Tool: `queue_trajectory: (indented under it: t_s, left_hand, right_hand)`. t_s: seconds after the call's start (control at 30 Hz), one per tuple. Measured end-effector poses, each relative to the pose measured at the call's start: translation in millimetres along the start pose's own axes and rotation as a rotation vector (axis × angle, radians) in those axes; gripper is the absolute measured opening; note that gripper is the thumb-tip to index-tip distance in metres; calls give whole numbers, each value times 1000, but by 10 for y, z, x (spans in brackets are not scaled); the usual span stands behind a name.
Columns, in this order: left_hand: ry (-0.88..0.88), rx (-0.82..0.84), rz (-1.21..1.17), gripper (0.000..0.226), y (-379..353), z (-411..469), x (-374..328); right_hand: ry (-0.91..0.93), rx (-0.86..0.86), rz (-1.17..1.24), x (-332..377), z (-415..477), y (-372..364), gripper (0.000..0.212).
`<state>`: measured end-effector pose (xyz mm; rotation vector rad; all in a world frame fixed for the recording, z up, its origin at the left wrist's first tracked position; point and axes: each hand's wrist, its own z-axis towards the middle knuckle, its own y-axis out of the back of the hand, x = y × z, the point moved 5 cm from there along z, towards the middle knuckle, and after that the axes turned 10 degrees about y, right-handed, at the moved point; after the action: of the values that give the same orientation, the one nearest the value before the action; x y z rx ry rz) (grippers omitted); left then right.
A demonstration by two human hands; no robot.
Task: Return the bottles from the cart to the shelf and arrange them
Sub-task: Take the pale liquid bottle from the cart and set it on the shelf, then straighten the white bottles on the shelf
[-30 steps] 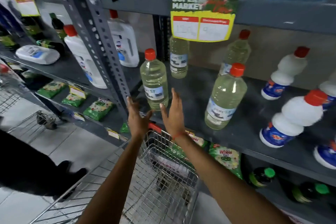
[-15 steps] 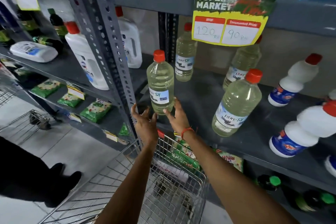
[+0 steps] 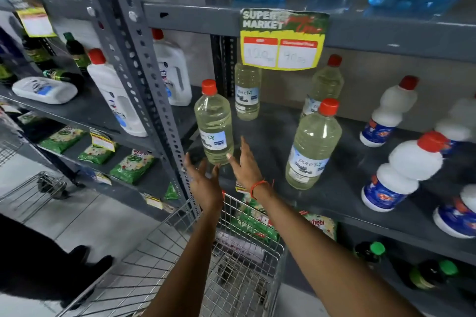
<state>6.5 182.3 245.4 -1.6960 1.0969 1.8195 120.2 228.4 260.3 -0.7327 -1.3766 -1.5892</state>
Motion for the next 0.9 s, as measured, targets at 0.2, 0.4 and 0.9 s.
queue_trajectory:
  t_s: [0.2,0.4,0.9]
  left_hand:
    - [-199,44,-130,46,-35,-779,-399]
    - [-375,247,-285,31,-545,-2156,-974]
    - [-104,476,7,99,-2000,-2965,-469]
  right_hand:
    - [168,-206,137,473,-618,784,48]
    - [321,-540,239,532,-1631,2122,29]
    - [-281,-770,-37,-1461,-2618,3705,92]
